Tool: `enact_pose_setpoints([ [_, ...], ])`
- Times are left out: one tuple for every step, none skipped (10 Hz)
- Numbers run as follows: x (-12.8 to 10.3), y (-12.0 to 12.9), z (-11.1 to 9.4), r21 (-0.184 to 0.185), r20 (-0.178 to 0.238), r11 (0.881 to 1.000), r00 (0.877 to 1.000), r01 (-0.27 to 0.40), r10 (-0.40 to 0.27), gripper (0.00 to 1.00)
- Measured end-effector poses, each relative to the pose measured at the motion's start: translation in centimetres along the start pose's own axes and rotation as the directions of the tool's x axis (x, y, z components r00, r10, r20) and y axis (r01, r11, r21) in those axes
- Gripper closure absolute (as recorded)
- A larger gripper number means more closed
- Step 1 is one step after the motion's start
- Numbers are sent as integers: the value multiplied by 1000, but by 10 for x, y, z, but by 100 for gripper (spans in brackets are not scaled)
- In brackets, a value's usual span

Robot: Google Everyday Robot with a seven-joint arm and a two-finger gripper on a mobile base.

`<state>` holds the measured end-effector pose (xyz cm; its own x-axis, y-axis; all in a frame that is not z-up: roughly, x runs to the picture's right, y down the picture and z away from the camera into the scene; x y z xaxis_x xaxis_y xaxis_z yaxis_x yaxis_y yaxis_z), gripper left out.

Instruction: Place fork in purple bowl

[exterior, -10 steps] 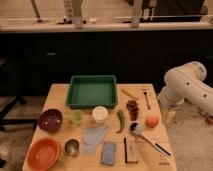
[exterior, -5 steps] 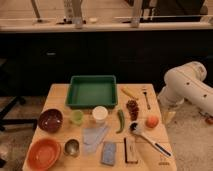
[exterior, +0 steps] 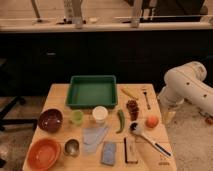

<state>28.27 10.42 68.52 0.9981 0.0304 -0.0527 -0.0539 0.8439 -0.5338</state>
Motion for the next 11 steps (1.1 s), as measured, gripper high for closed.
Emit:
enact_pose_setpoints([
  [0, 0, 0, 0, 0, 1000, 1000, 0, 0, 20],
  [0, 0, 0, 0, 0, 1000, 1000, 0, 0, 20],
  [0, 0, 0, 0, 0, 1000, 1000, 0, 0, 20],
  [0, 0, 0, 0, 0, 1000, 1000, 0, 0, 20],
  [0, 0, 0, 0, 0, 1000, 1000, 0, 0, 20],
  [0, 0, 0, 0, 0, 1000, 1000, 0, 0, 20],
  [0, 0, 0, 0, 0, 1000, 1000, 0, 0, 20],
  [0, 0, 0, 0, 0, 1000, 1000, 0, 0, 20],
  [0, 0, 0, 0, 1, 1000, 1000, 0, 0, 20],
  [0, 0, -1, -2, 7, 1000, 1000, -6, 6, 20],
  [3, -4, -2, -8, 21, 999, 999, -34, 34, 20],
])
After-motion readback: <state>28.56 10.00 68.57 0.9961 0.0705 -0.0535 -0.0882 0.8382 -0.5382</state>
